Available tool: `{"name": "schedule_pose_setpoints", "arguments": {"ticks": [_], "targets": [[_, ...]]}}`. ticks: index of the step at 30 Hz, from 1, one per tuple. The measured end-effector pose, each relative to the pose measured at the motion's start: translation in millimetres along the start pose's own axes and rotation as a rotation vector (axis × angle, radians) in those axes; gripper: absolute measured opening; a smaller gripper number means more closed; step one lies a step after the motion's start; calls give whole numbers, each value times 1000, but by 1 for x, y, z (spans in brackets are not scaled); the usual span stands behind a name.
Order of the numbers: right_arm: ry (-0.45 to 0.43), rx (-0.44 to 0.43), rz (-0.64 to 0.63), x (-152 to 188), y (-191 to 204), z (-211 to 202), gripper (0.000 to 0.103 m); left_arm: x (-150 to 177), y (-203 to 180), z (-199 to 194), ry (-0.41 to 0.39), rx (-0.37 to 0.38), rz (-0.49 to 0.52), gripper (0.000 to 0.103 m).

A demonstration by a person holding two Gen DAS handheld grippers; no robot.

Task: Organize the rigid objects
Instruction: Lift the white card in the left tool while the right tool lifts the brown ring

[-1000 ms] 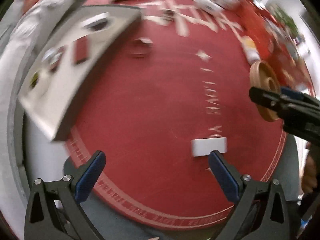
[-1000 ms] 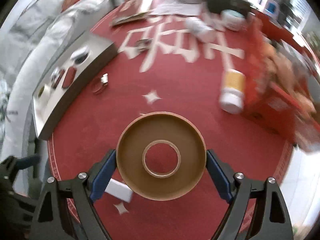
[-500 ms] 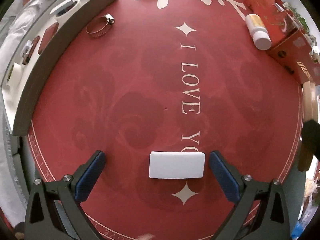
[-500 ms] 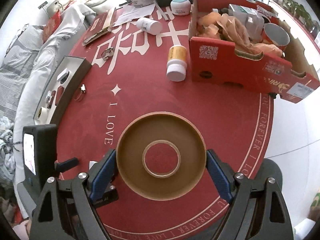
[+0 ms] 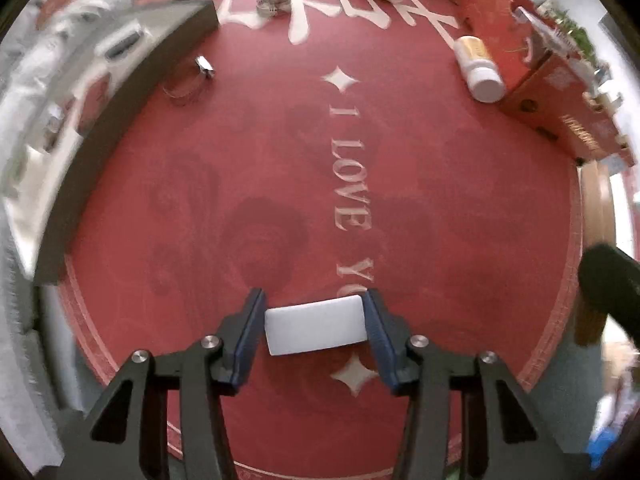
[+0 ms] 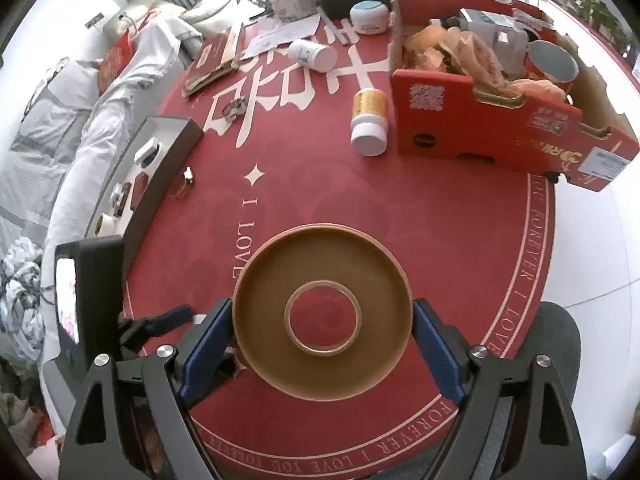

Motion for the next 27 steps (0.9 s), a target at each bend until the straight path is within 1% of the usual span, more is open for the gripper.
{"name": "schedule_pose_setpoints", "arguments": {"ticks": [3, 5, 7, 9, 12, 13, 15, 17, 19, 23, 27], "targets": [[-28, -24, 16, -5, 0, -8, 88, 4, 16, -11, -51, -4, -56, 53], [-44, -66, 35, -10, 5, -15, 88, 1, 33, -28, -117, -27, -102, 53], [-55, -114, 54, -17, 12, -21, 88, -4, 53, -52, -201, -61, -158, 53], [-86, -136, 39, -25, 24, -28, 88, -10, 75, -74, -265, -89, -210, 53], [-126, -143, 0, -34, 44, -37, 88, -13, 101, -97, -336, -99, -275, 53], [-132, -149, -9, -35, 51, -39, 88, -11, 109, -104, -358, -113, -296, 53], [-153, -172, -24, -37, 68, -43, 88, -11, 115, -117, -382, -142, -323, 53], [-163, -192, -32, -36, 82, -44, 88, -14, 124, -120, -393, -164, -341, 53], [-165, -213, -28, -31, 90, -42, 88, -8, 132, -122, -399, -173, -362, 53], [-124, -237, -23, -16, 101, -29, 88, 2, 139, -121, -390, -167, -394, 53], [-106, -227, -21, -13, 101, -21, 88, 8, 140, -123, -396, -170, -399, 53]]}}
Point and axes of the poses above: each gripper's, at about its wrist camera, not at the fingertips, and z roughly the way its jaws point, y to its left, x to its underside, the point moved 10 cm from there along z, roughly the way its jaws point, and after that the axes turned 3 degrees about z, right-handed, at the moved point
